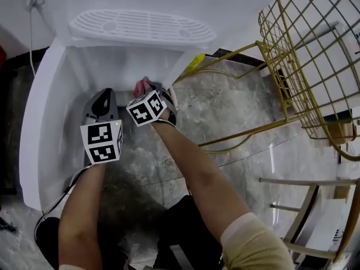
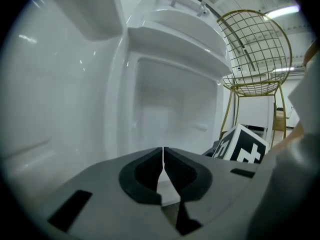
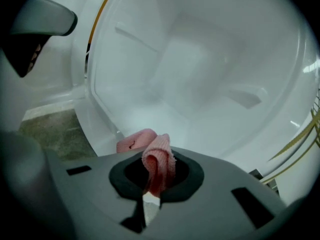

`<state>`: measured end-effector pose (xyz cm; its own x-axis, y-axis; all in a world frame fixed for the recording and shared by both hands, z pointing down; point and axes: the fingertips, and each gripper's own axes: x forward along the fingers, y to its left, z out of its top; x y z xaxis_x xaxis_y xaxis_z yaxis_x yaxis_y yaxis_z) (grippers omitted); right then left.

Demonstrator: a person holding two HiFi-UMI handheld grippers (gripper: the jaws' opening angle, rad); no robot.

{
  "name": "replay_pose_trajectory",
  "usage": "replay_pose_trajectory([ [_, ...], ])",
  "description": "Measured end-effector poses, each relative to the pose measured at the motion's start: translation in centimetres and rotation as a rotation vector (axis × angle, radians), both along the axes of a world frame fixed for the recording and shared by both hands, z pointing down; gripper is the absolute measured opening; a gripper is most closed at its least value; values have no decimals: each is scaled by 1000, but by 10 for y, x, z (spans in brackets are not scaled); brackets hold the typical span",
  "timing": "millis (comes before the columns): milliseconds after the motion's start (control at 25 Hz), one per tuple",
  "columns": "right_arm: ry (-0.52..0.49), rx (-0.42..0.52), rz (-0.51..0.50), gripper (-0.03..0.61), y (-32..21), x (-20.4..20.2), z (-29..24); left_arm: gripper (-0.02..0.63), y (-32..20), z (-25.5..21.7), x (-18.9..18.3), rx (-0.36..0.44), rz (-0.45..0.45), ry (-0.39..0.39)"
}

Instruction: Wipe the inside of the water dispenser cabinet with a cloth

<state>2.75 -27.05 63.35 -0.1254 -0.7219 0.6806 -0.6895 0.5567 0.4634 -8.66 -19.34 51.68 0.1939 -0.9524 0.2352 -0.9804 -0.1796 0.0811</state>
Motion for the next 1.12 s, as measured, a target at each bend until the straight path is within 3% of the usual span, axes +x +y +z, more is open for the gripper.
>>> replay_pose_trajectory([
  [280, 73, -4, 64, 28, 3, 18, -5, 17, -3, 4, 8, -5, 10, 9],
  [440, 89, -6, 62, 29, 6, 20, -3, 17, -8, 7, 5, -26, -23, 52],
  [600, 60, 24, 44, 29, 8, 18, -16, 17, -11, 2, 9, -17, -26, 81],
  [880, -13, 245, -46, 29, 3, 6, -88, 17, -18, -11, -7, 25, -65, 109],
  [1120, -3, 452, -193, 29, 19, -16, -152, 17, -17, -21, -11, 66, -35, 55],
])
